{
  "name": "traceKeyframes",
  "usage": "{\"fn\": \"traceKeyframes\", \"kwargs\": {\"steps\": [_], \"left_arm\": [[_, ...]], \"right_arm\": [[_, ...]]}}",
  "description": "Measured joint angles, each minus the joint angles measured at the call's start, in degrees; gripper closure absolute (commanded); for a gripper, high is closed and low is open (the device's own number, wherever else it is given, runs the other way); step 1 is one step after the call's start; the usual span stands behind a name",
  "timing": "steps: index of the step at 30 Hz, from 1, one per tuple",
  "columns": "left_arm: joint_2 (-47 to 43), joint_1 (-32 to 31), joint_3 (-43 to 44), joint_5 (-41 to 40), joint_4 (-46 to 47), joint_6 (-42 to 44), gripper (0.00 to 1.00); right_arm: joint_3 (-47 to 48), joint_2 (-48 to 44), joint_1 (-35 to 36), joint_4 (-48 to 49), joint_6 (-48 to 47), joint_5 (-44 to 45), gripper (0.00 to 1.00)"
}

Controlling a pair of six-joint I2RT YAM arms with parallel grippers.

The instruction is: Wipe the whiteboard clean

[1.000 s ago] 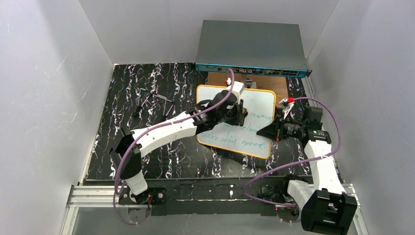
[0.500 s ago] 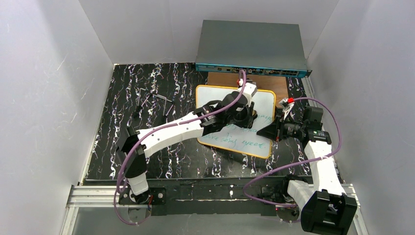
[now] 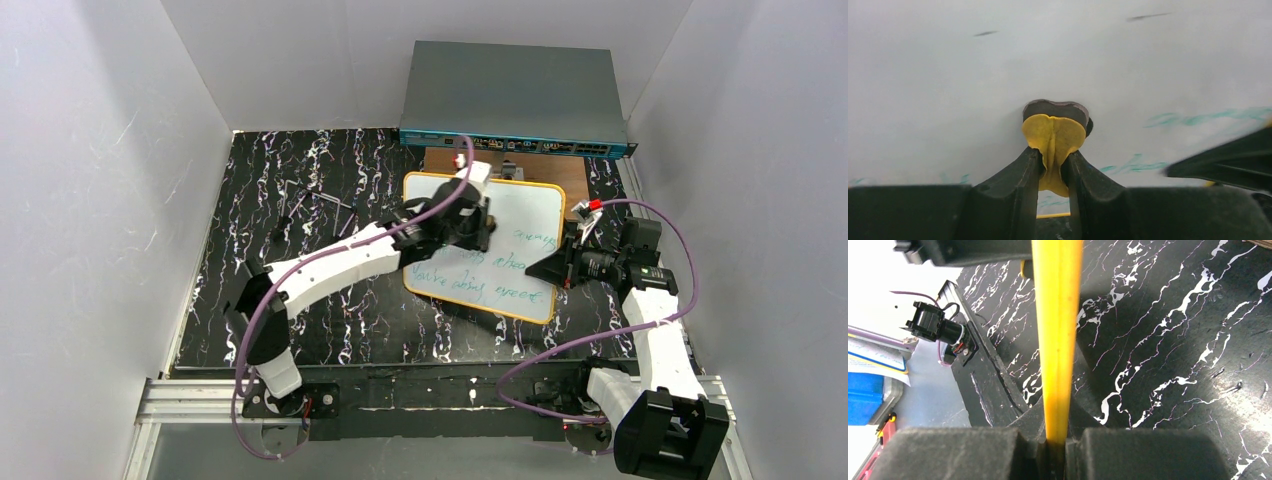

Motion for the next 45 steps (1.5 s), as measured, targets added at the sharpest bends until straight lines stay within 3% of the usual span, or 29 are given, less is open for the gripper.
{"fn": "traceKeyframes", "kwargs": {"steps": [4,7,13,17,25,29,36,45], "left_arm": [[4.55,-5.97,8.52,-0.92,-0.26,1.79,1.00],[5.46,-8.63,9.55,-1.18,-0.13,2.80,1.00],[1.57,-3.48,2.73,-0.96,-0.15,2.78,1.00],[1.16,-0.85,3.63,-1.20,-1.51,2.80,1.00],[9.33,-9.18,17.92,-7.02,-5.38,6.88,1.00],[9.27,-10.62,16.98,-8.48,-5.64,8.52,1.00],[7.04,-7.34,13.44,-7.30,-5.84,8.00,1.00],[12.59,-13.53,22.05,-11.08,-7.32,9.38,1.00]], "right_arm": [[0.00,-0.04,-0.04,0.00,-0.46,-0.11,0.99],[0.00,-0.20,0.02,0.00,-1.33,-0.50,0.99],[0.00,-0.22,-0.04,-0.11,-0.94,-0.28,0.99],[0.00,-0.22,-0.07,-0.04,-0.76,-0.22,0.99],[0.00,-0.24,-0.33,-0.02,-0.83,-0.22,0.99],[0.00,-0.24,-0.24,-0.04,-1.22,-0.39,0.99],[0.00,-0.22,-0.26,0.00,-0.39,0.02,0.99],[0.00,-0.22,-0.39,0.00,-0.90,-0.22,0.99]]}}
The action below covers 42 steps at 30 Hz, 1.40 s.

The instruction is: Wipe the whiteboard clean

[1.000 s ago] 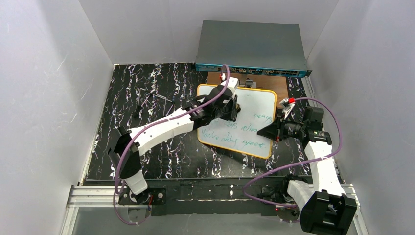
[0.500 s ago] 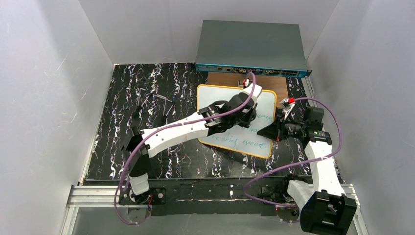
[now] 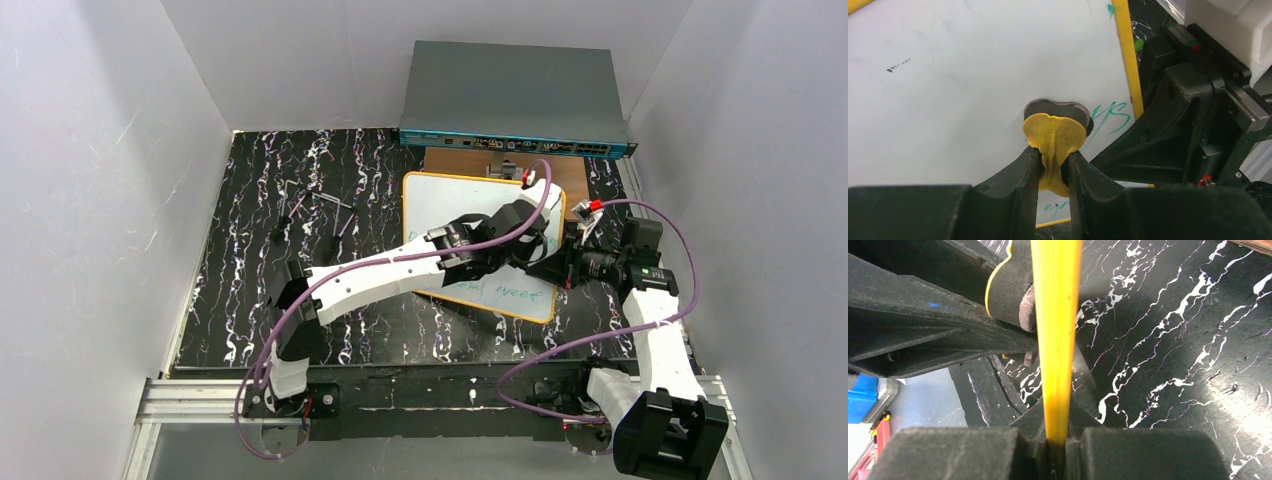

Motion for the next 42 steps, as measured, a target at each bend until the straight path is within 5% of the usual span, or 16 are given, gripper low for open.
{"fn": "traceKeyframes", "kwargs": {"steps": [10,20,27,37,42], "left_arm": [[-5.22,5.09,-8.79,-1.11,1.62,-1.44,1.00],[-2.62,-0.48,-3.98,-3.43,1.51,-0.02,1.00],[-3.87,2.64,-6.29,-2.43,2.43,-0.74,1.00],[0.76,-3.04,0.46,-7.37,1.03,1.97,1.00],[-1.31,-0.74,-2.71,-6.95,1.90,2.40,1.00]], "right_arm": [[0.00,-0.04,0.00,-0.02,0.44,0.20,0.99],[0.00,-0.55,0.09,-0.02,-0.85,-0.35,0.99],[0.00,-0.59,0.13,-0.04,-0.04,0.24,0.99],[0.00,-0.63,-0.02,-0.02,-0.57,-0.09,0.99],[0.00,-0.63,-0.02,-0.04,-0.44,-0.02,0.99]]}}
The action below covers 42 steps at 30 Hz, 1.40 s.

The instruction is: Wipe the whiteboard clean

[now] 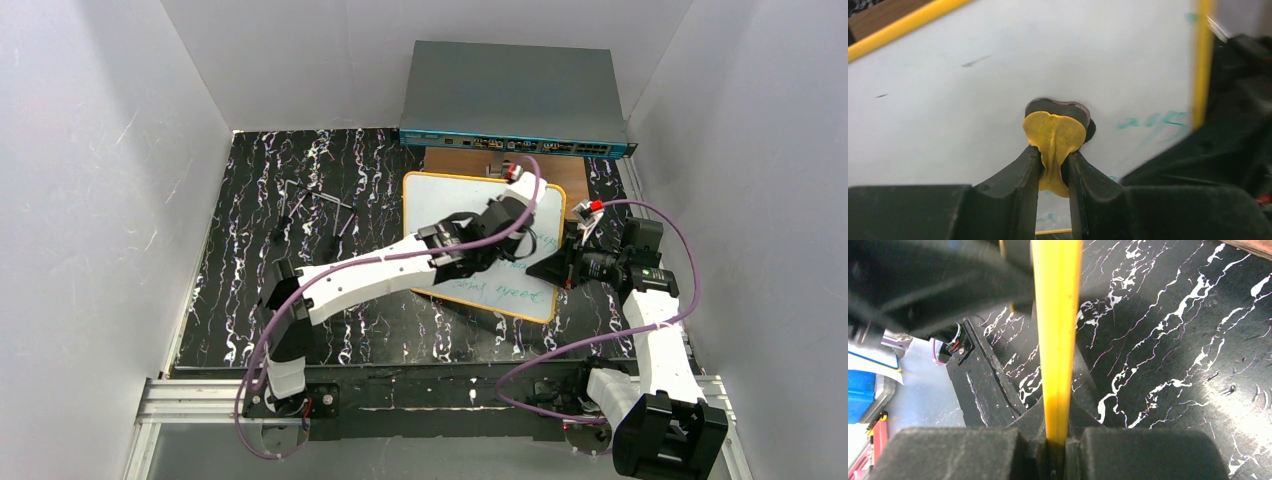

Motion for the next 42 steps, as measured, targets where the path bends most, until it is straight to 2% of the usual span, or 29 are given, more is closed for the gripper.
{"fn": "traceKeyframes", "kwargs": {"steps": [6,16,26,35,42], "left_arm": [[-2.62,4.24,-2.86,0.72,0.09,-1.90,1.00],[6.78,-6.23,9.40,-3.69,-0.87,2.58,1.00],[2.62,-0.98,4.09,0.57,-0.46,0.26,1.00],[4.83,-3.32,7.56,-2.95,-2.16,3.10,1.00],[4.44,-1.07,7.74,2.45,-2.75,2.47,1.00]], "right_arm": [[0.00,0.00,-0.02,0.00,0.50,0.26,0.99],[0.00,0.00,-0.13,-0.37,-0.33,-0.07,0.99],[0.00,0.04,-0.13,-0.37,0.94,0.44,0.99],[0.00,0.04,-0.22,-0.46,0.24,0.07,0.99],[0.00,0.04,-0.39,-0.35,1.20,0.57,0.99]]}}
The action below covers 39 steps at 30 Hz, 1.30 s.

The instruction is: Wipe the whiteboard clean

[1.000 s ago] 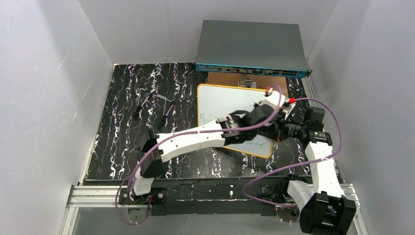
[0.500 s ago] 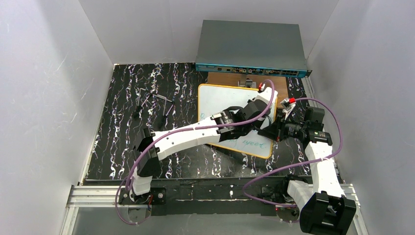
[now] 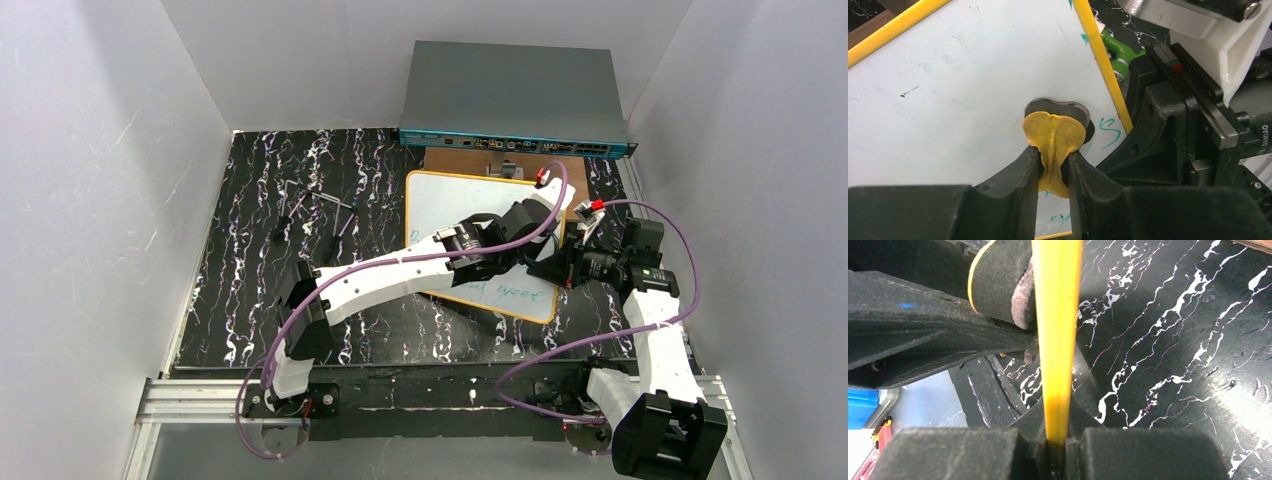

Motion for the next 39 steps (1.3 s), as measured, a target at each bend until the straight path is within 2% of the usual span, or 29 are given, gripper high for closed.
{"fn": "traceKeyframes", "kwargs": {"steps": [11,18,25,28,31,39], "left_arm": [[0.17,-2.80,-1.31,-0.20,1.68,4.00,1.00],[-0.28,0.66,-0.26,6.93,0.63,4.26,1.00],[-3.96,-1.38,-9.35,9.09,5.60,5.81,1.00],[-3.96,-2.89,-10.36,7.06,6.32,7.34,1.00],[-3.72,-2.86,-9.42,6.32,5.70,9.29,1.00],[-1.11,0.85,0.59,7.02,3.78,12.85,1.00]], "right_arm": [[0.00,-0.02,-0.02,-0.13,-1.18,-0.66,0.99],[0.00,-0.02,-0.11,0.17,-0.59,-0.17,0.99],[0.00,-0.07,-0.02,0.11,-1.51,-0.92,0.99],[-0.02,-0.07,-0.20,-0.85,-1.95,-1.11,0.99],[-0.02,-0.07,-0.15,-0.87,-2.27,-1.25,0.99],[-0.02,-0.09,-0.15,-0.83,-2.54,-1.44,0.99]]}}
